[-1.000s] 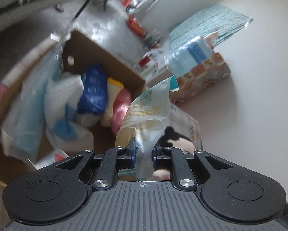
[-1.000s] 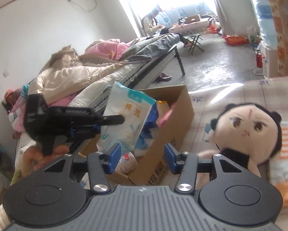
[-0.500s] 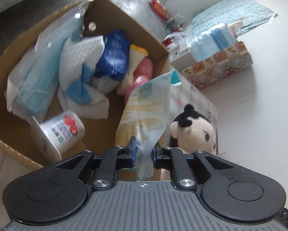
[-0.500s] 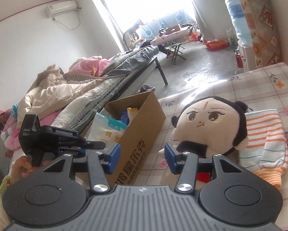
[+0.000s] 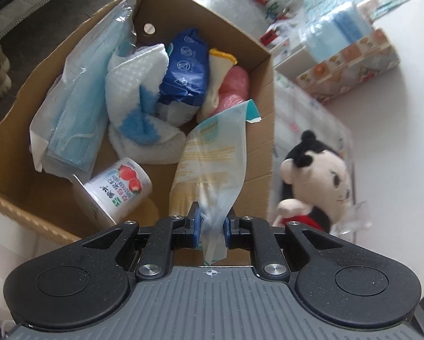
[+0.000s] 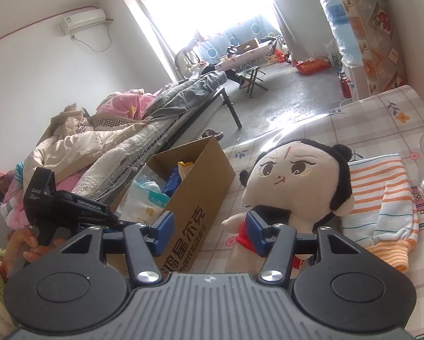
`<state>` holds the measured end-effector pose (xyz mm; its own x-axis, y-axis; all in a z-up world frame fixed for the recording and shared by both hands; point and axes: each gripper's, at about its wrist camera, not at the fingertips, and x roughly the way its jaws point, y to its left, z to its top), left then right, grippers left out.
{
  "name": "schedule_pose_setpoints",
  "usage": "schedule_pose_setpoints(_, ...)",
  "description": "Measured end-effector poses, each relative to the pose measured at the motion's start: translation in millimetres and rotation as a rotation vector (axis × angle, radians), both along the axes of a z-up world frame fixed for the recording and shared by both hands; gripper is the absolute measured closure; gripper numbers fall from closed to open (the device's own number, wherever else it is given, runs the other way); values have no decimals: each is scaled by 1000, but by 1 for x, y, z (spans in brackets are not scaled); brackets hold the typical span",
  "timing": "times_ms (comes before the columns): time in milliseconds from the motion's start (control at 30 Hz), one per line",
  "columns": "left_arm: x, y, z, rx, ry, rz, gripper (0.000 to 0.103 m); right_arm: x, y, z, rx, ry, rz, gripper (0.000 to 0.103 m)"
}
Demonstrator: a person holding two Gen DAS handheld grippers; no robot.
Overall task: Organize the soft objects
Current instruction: 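Lower the snack bag into the box and open the left gripper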
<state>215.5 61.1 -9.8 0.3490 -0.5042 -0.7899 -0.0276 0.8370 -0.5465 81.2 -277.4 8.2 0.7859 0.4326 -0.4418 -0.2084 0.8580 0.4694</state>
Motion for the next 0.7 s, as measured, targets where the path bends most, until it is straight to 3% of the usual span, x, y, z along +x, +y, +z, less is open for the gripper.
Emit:
schedule_pose_setpoints(100, 10, -11, -4, 29, 30, -36, 89, -1, 0, -2, 11, -7, 9, 44)
schedule_pose_setpoints(267, 21, -24, -12, -27, 49, -84, 89, -3, -4, -5, 32, -10, 3, 44)
schedule_pose_setpoints(367, 23, -20, -19, -60, 37, -81, 89, -3, -9, -7, 38, -5, -9, 44)
schedule_pose_setpoints(533, 30, -6, -41, -139, 134, -55, 86, -2, -12, -8, 33, 7, -14, 44)
schedule_pose_setpoints(700, 31, -6, -34, -128, 125, -50, 81, -2, -7, -7, 14, 4, -8, 44)
